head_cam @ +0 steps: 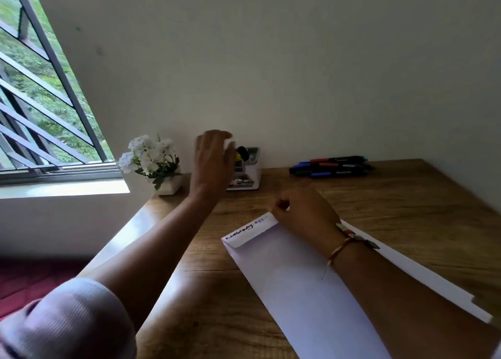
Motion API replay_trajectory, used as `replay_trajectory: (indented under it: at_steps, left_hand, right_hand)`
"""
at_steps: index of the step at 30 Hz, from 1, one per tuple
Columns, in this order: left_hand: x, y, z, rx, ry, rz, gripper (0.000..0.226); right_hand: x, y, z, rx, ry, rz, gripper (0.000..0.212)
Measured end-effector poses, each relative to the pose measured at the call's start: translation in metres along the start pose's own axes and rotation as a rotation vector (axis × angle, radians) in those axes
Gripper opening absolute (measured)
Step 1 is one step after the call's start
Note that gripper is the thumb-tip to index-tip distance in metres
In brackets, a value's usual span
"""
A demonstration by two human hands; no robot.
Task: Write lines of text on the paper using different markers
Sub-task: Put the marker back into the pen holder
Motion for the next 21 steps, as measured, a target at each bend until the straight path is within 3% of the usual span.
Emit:
replay_trajectory:
  at_steps: [3, 5, 8, 14, 18, 21]
  left_hand:
    - [-0.046, -0.009, 0.046, 0.327, -0.204, 0.065, 0.014]
    - [-0.058, -0.022, 0.088, 0.591, -0.248, 0.006, 0.023]
    - [-0.058, -0.036, 0.136, 0.825, -0.259, -0.099, 0.037]
    - [-0.041, -0.038, 0.193, 0.978, -0.241, -0.228, 0.047]
    - [-0.045, -0.033, 0.216, 1.114, -0.149, -0.133, 0.055]
    - [-0.047, -0.029, 0.225, 1.124, -0.093, -0.062, 0.057]
  right_hand:
    - [-0.005, 0.002, 0.0, 0.053, -0.105, 0.019, 0.018]
    - [-0.007, 0.001, 0.002, 0.075, -0.16, -0.006, 0.027]
    - [-0.008, -0.001, 0.004, 0.081, -0.212, -0.039, 0.034]
    - [-0.011, 0.003, 0.009, 0.12, -0.169, -0.037, 0.035]
    - [-0.011, 0.004, 0.01, 0.11, -0.172, -0.049, 0.036]
    - [-0.011, 0.005, 0.009, 0.102, -0.179, -0.055, 0.035]
Point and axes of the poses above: each hand's wrist, its own y-axis towards the middle knuckle, its own z-axis out of the palm, x = y × z, the point moved 7 cm from there along y, towards the middle knuckle, and after that the axes turned 8 degrees about -y, right-handed, at the moved point
